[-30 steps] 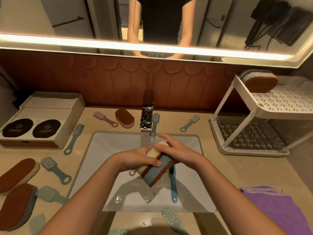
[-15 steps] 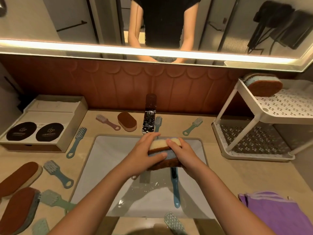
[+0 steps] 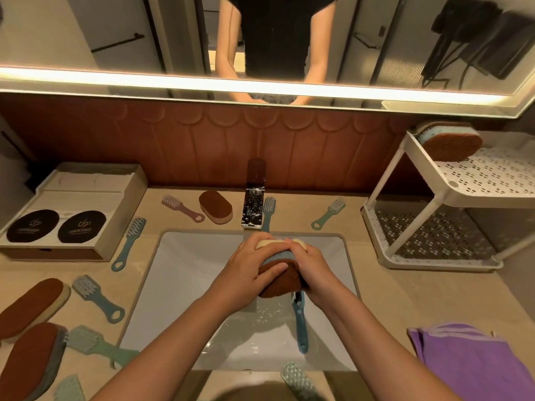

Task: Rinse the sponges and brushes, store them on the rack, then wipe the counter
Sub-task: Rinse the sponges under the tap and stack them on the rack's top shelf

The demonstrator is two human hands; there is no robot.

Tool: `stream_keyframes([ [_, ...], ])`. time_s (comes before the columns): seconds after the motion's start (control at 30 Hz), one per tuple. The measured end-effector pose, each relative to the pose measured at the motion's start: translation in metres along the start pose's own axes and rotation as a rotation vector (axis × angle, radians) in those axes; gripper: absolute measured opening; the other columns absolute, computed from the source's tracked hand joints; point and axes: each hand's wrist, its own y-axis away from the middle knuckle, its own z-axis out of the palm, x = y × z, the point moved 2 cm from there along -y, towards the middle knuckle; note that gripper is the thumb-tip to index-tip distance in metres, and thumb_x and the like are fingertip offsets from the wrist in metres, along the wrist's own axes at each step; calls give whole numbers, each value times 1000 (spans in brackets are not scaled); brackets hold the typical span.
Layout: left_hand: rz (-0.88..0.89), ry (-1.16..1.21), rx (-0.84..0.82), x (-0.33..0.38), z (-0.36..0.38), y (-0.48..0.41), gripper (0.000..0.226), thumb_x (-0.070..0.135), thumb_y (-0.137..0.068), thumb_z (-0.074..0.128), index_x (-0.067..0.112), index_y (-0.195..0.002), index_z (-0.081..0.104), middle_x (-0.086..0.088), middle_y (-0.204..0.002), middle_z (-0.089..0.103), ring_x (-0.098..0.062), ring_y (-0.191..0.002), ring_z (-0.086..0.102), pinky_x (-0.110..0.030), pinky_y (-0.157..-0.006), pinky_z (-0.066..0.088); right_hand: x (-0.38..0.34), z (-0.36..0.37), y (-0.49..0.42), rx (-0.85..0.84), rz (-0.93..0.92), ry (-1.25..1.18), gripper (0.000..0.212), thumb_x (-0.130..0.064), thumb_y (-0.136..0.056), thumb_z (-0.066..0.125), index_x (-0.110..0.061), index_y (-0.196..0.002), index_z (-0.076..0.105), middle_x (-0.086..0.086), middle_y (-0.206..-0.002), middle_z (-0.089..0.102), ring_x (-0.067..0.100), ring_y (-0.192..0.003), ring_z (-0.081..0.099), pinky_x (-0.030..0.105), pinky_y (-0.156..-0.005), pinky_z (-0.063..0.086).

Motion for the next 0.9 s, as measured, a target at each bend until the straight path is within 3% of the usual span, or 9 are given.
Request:
stream_keyframes([
  [0.2,52,69,45,5,-4,-12,38,45,-87,40,20,-105,62,8,-103,47,1,-96,47,-12,-85,36,-9,-2,7,-81,39,108,26,-41,-92,47,-23,-92,65,8,-91,66,20,-80,63,27,-58,50],
  [0.27,71,81,36,6,-11,-19,32,41,-88,42,19,-98,63,9,-97,50,4,-95,47,-8,-83,34,-16,-10,13,-168,136,178,38,-57,-92,37,-29,-100,61,5,-95,66,17,-85,63,28,-58,53],
  [0.33,94,99,45,7,-18,-25,30,40,-88,43,18,-93,64,7,-93,53,4,-93,48,-8,-82,35,-26,-20,19,-268,101,264,38,-62,-90,35,-37,-108,58,1,-106,63,16,-96,61,32,-70,57],
  [0.43,94,95,20,14,-24,-35,26,35,-88,47,17,-93,64,2,-93,57,1,-92,50,-8,-80,37,-38,-35,25,-361,5,215,38,-44,-90,50,-41,-127,43,-5,-116,50,16,-104,56,37,-83,56],
  [0.5,63,129,15,22,-27,-43,20,31,-86,49,19,-91,64,1,-93,60,-1,-91,53,-9,-78,38,-45,-41,24,-333,-80,247,51,-31,-88,59,-32,-134,39,-5,-116,52,15,-99,60,34,-78,57],
  [0.6,-20,230,-7,37,-34,-58,21,35,-85,54,20,-99,60,8,-96,62,4,-89,56,-10,-77,41,-58,-48,24,-246,-267,295,32,-22,-88,61,-21,-119,55,2,-105,60,12,-88,62,26,-63,55],
  [0.73,-265,510,-195,55,-40,-65,55,45,-81,66,27,-125,39,15,-114,52,3,-101,54,-20,-85,50,-83,-68,29,-133,-428,318,24,-18,-87,62,-12,-111,61,2,-94,61,11,-82,61,20,-52,50],
  [0.83,-232,469,-212,71,-45,-77,79,55,-63,73,32,-131,39,13,-120,54,-3,-109,56,-29,-93,51,-103,-84,32,-17,-526,303,21,-20,-86,64,-13,-106,65,1,-93,64,10,-82,63,19,-55,50],
  [0.9,-174,389,-125,86,-50,-90,82,55,-61,75,31,-132,41,12,-119,56,-5,-109,57,-31,-95,50,-118,-94,35,57,-577,301,23,-23,-84,66,-19,-107,65,-5,-96,66,8,-87,64,18,-59,51],
])
